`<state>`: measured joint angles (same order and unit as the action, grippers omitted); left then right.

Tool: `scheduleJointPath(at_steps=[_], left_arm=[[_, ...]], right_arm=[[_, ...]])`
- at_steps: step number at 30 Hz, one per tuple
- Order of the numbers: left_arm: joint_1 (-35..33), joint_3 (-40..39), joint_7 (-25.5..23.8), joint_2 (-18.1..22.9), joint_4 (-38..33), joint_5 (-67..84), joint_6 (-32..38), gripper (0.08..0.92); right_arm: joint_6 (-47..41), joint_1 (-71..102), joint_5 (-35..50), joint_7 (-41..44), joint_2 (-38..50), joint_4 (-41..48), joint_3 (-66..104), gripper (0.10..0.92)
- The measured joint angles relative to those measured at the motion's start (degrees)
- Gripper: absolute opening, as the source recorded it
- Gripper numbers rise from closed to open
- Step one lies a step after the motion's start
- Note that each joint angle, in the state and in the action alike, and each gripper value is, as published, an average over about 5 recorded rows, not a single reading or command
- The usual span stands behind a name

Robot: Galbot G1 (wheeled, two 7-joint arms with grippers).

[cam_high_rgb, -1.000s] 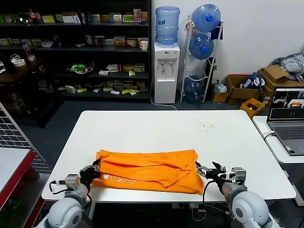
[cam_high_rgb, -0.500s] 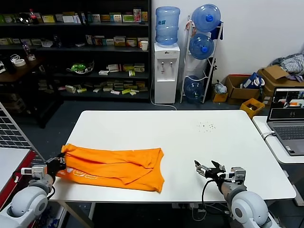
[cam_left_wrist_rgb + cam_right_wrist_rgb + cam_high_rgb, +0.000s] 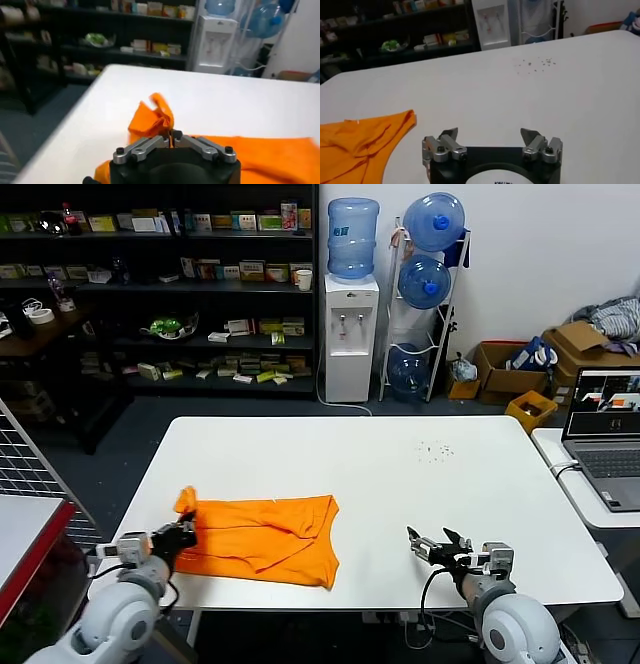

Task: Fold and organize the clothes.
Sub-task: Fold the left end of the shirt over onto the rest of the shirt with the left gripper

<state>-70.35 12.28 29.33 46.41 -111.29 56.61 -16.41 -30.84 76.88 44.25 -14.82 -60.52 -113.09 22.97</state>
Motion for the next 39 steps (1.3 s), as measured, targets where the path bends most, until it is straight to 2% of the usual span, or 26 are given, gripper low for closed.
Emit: scheduleJointPath(at_steps=[11,21,24,31,39], left_arm=[[9.44,-10.95,7.57,12.22,-0.52,2.50,-2.79,0.108],[12.23,-16.02,10.18,17.95,0.35,2.29,-3.71,0.120],[13.05,-16.74,10.68,19.30,0.61,2.37,-3.75,0.169],[13.87,-17.22,11.42,21.33,0.73,2.65,-3.96,0.367],[12.18,-15.01,11.11,19.19,-1.24,4.11,-4.06,0.593]], right_arm=[[-0.10,1.35,-1.04,-0.24,-1.90,-0.34,0.31,0.823],[-0.11,1.15,-1.14,-0.28,-2.21,0.22,0.05,0.823],[-0.11,1.08,-1.20,-0.28,-2.35,0.39,-0.12,0.823],[-0.11,1.14,-1.26,-0.28,-2.39,0.44,-0.23,0.823],[-0.01,1.02,-1.26,-0.14,-2.28,0.61,-0.38,0.823]])
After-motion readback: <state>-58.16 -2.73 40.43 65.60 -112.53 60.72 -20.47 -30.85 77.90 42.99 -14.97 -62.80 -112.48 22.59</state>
